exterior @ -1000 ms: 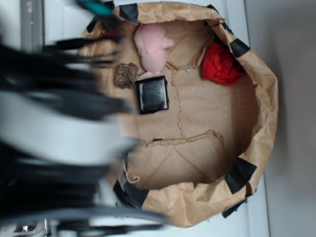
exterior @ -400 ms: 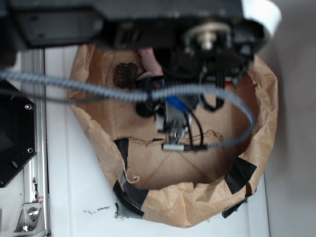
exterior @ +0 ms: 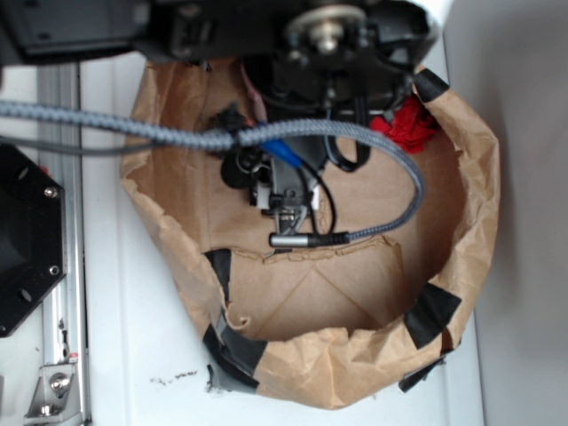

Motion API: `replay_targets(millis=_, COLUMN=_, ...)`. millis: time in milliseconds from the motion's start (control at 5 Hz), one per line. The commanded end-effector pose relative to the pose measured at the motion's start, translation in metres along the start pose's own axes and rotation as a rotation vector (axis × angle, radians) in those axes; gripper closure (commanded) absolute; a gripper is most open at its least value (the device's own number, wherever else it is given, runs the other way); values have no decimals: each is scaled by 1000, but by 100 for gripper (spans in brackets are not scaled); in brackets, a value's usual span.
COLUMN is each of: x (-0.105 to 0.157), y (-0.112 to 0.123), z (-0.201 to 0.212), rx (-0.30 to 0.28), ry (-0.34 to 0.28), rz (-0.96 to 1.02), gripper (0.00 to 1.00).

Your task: Grab the black box.

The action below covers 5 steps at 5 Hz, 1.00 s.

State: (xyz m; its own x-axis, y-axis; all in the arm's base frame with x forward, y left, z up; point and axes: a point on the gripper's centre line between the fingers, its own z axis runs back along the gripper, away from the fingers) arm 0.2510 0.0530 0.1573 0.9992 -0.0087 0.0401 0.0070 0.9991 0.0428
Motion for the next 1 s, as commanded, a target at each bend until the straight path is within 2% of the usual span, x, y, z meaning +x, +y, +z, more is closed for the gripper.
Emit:
replay_targets(millis=0, x=0, y=5, z=12, rx=13, ry=-42, rz=26, gripper=0)
replay_targets(millis=200, x=-1, y=-6, z=-17, rx=17, ry=-99, rz=53, gripper=0)
replay_targets(millis=400, x=9, y=-10, z=-49, rx=30, ry=-109, rz=69, gripper=0)
replay_targets(millis=600, x=13, y=-6, z=-70, rx=65, ry=-107, rz=62, gripper=0)
replay_targets(millis=800, x=22, y=8, z=-86, rx=89, ry=-76, rz=69, gripper=0)
